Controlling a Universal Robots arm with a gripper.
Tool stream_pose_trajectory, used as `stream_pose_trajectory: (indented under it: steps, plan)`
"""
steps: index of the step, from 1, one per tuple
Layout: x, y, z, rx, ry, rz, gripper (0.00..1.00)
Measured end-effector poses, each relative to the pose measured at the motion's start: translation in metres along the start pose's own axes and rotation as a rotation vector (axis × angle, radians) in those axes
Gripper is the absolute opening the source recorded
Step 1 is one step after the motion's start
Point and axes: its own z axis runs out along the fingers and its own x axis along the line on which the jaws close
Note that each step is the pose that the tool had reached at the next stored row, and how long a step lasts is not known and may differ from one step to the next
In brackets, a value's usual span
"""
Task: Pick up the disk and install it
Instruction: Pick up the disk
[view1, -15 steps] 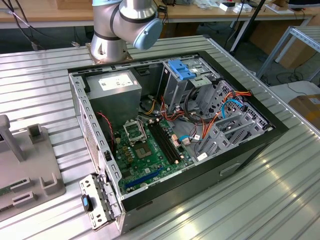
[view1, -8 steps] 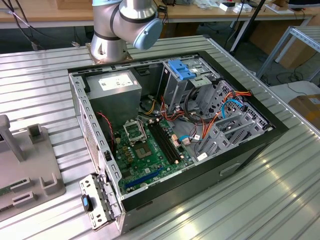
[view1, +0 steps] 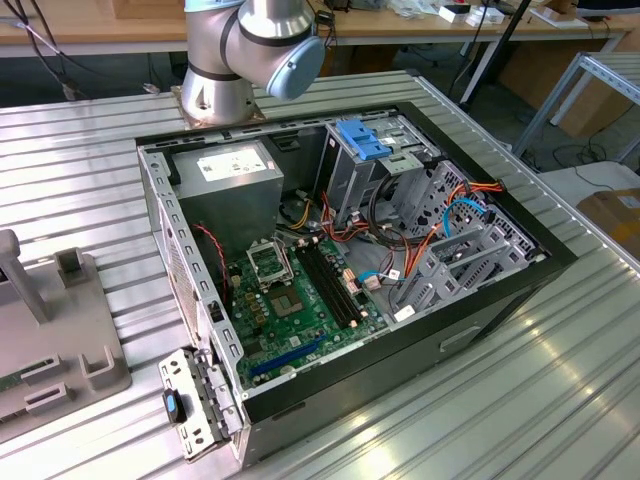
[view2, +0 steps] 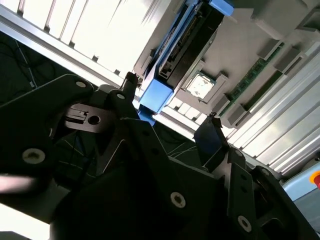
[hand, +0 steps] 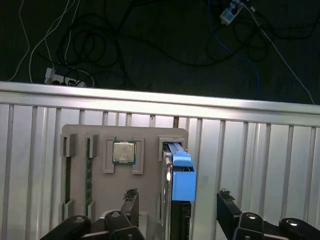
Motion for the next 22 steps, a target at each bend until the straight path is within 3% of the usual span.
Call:
stream_pose_trajectory:
  steps: [3, 5, 15, 22]
  plan:
    - [-0.0001, 0.0008, 0.0052, 0.0001, 0.0, 0.026, 0.72]
    - [-0.0003, 0.0011, 0.012, 0.0003, -0.0001, 0.038, 0.72]
    - [-0.0002, 0.0016, 0.0358, 0.0003, -0.0001, 0.044, 0.72]
    - [-0.009, 0.0021, 0.0383, 0.0003, 0.0, 0.044, 0.72]
